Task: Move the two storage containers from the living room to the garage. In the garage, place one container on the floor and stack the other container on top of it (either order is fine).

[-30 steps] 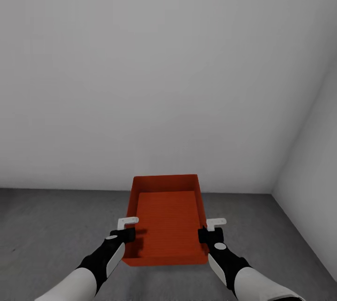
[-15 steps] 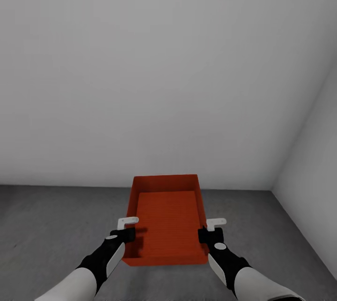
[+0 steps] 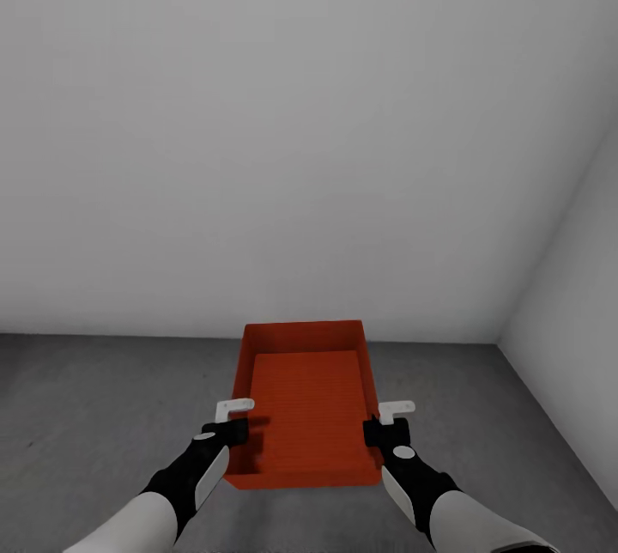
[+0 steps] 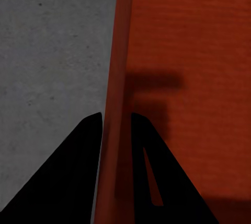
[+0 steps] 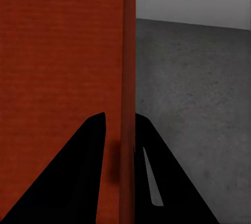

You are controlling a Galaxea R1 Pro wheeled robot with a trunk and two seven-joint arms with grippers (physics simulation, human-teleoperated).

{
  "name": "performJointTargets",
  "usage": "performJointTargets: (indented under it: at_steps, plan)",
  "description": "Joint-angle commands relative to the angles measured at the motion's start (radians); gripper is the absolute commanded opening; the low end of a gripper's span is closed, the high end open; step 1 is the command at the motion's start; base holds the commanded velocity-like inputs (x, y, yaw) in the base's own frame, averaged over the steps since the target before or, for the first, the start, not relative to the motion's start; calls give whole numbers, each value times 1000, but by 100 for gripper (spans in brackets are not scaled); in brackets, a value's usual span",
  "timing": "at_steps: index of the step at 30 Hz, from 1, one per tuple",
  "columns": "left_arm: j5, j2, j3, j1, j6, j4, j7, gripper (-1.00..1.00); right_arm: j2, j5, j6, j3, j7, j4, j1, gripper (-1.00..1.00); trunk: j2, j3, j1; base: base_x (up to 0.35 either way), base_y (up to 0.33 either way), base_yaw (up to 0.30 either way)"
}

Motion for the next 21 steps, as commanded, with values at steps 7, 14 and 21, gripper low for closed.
performJointTargets:
  at_steps: [7, 14, 21]
  plan:
    - [0, 0, 19, -1, -41, -5, 15, -100, 9, -36, -1, -31, -2, 2, -1, -100, -1, -13, 0, 0, 0, 0]
    - [0, 0, 19, -1, -41, -5, 15, -100, 9, -36, -1, -31, -2, 2, -1, -100, -1, -24, 0, 0, 0, 0]
    - [0, 0, 19, -1, -41, -5, 15, -100, 10, -36, -1, -31, -2, 2, -1, -100, -1, -35, 0, 0, 0, 0]
